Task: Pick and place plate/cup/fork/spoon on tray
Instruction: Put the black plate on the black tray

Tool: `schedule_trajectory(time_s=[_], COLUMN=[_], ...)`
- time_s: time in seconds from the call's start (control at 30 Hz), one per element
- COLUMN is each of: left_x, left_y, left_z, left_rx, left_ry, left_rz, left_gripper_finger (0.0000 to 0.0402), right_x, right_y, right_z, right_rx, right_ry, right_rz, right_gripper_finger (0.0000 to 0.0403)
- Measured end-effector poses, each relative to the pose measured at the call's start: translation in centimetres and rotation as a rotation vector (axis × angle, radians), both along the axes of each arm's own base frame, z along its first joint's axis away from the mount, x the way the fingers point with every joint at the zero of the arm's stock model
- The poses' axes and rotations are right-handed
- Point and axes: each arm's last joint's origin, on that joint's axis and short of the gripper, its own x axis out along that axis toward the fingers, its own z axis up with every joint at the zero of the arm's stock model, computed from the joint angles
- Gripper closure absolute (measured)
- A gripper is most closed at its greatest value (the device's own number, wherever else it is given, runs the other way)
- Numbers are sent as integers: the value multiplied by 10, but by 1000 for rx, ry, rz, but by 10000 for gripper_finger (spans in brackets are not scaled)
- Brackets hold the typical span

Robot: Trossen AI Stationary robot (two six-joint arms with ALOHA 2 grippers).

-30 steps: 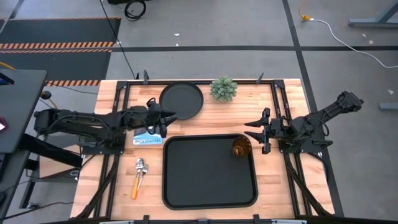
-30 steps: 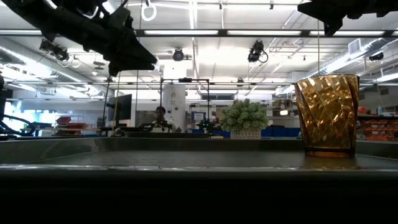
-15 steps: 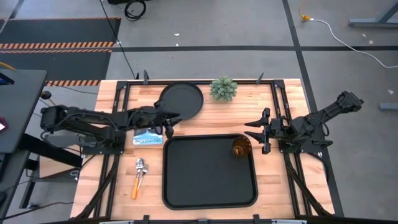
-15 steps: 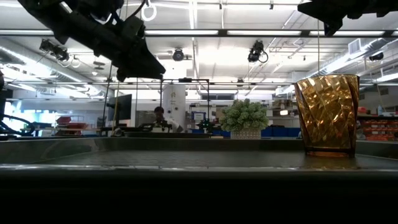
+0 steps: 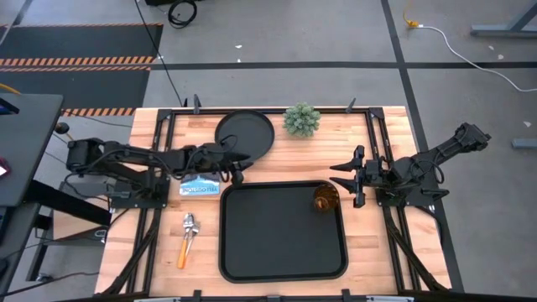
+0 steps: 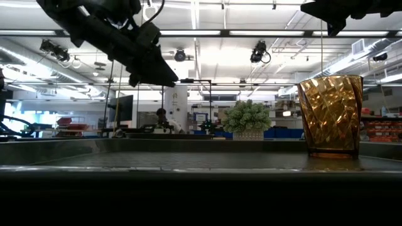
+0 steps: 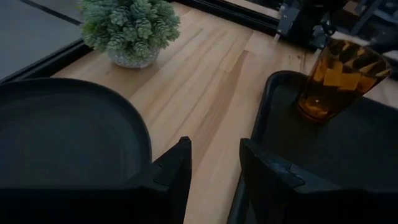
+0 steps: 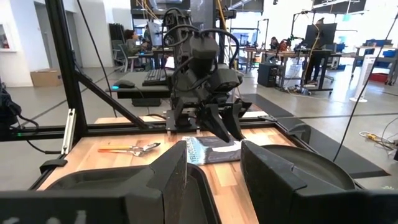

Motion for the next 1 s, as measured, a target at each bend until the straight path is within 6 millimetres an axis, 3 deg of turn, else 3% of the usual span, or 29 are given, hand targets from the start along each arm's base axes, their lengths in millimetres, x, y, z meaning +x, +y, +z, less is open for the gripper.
schedule_trajectory(time_s=[0.27, 1.0], left_x=[13, 21], left_y=[1, 3], left_z=[1, -16], left_rx=[5, 7], left_ry=[13, 57], left_rz=[-3, 16], left_gripper_finger=[260, 260], right_x=[0, 0], right_y=[0, 1], right_z=[0, 1], right_rx=[-1, -10], right_ry=[0, -5], right_rz=[4, 15], right_gripper_finger=[243, 243])
